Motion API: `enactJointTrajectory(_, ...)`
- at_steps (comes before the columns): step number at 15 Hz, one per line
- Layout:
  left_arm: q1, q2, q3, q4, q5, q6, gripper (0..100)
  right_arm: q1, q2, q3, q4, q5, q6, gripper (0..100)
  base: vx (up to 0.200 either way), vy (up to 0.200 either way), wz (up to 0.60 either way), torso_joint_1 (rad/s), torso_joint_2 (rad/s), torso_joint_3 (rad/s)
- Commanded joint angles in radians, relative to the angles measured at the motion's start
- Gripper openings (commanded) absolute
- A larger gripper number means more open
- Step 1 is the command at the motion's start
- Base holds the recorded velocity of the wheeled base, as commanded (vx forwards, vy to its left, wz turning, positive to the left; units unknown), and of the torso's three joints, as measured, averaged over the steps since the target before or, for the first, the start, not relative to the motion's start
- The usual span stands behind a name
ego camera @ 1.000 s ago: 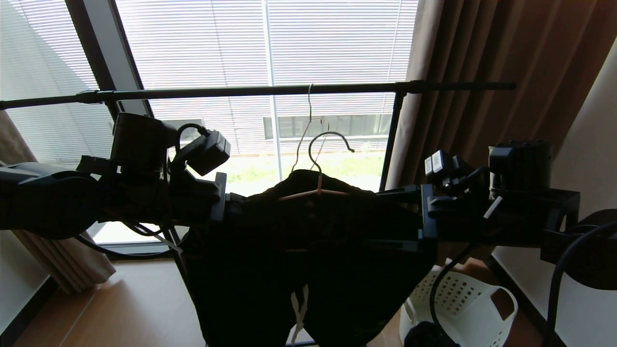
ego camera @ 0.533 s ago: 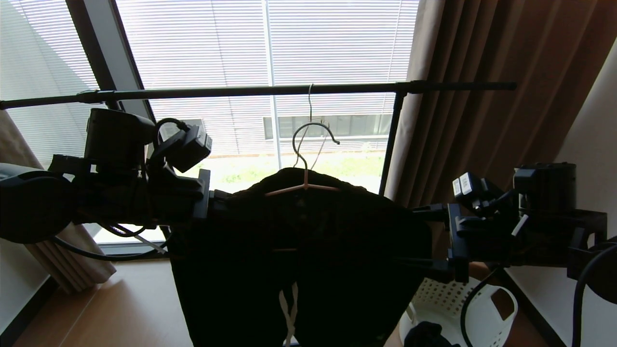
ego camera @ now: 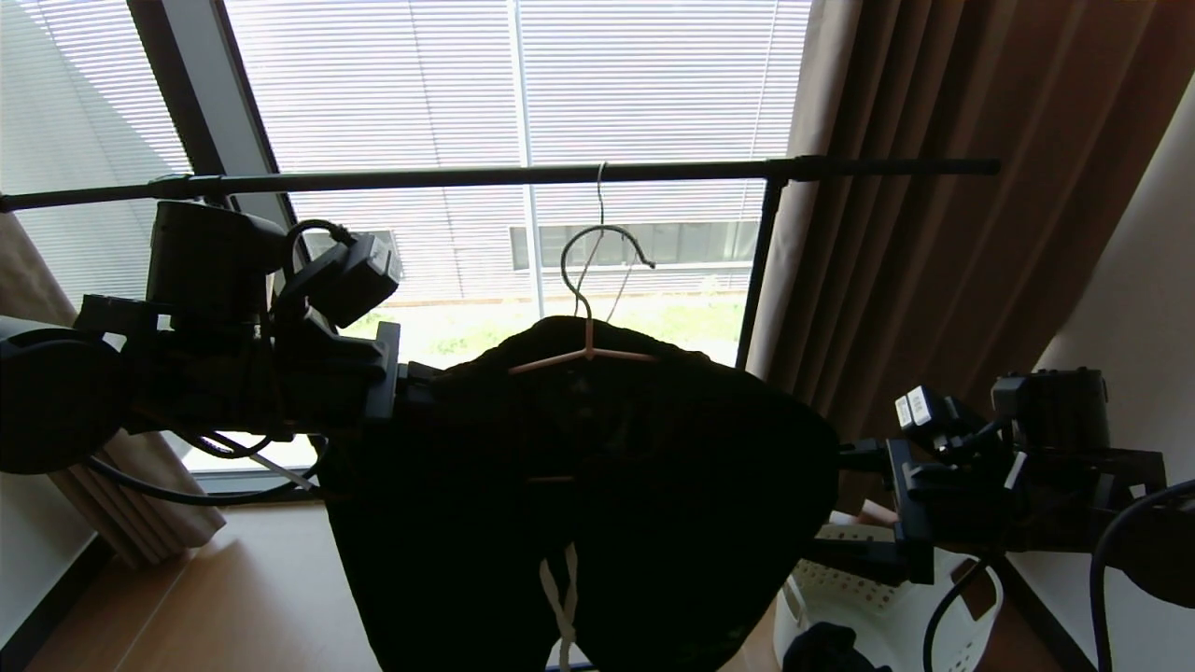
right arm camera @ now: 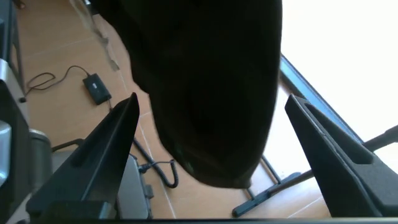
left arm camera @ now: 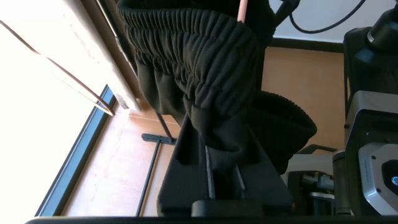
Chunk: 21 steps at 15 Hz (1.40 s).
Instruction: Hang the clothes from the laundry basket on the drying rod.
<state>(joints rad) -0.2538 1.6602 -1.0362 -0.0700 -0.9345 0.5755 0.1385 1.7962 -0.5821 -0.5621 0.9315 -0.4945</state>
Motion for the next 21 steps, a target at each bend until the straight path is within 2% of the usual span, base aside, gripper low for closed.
enactJointTrajectory(1, -0.002, 0.000, -0.002, -0.001, 0.000, 0.000, 0, -0.005, 0.055, 0.016, -0.070, 0.001, 0.008, 100, 0.000, 0.000, 0.00, 0.000, 0.00, 0.000)
enactJointTrajectory(12, -0.001, -0.014, 0.015, -0.001, -0.001, -0.008, 0, -0.005, 0.077, 0.030, -0.099, 0.001, 0.011, 100, 0.000, 0.000, 0.00, 0.000, 0.00, 0.000)
enactJointTrajectory(13, -0.001, -0.014, 0.015, -0.001, -0.001, -0.008, 0, -0.005, 0.077, 0.030, -0.099, 0.003, 0.011, 0, 0.000, 0.000, 0.00, 0.000, 0.00, 0.000)
enactJointTrajectory(18, 0.001, -0.025, 0.016, -0.005, -0.001, -0.031, 0, -0.008, 0.077, 0.025, -0.099, 0.004, 0.013, 0, 0.000, 0.000, 0.00, 0.000, 0.00, 0.000)
enactJointTrajectory(21, 0.015, -0.040, 0.028, -0.007, -0.003, -0.034, 0, -0.042, 0.078, 0.013, -0.099, 0.006, 0.013, 0, 0.000, 0.000, 0.00, 0.000, 0.00, 0.000)
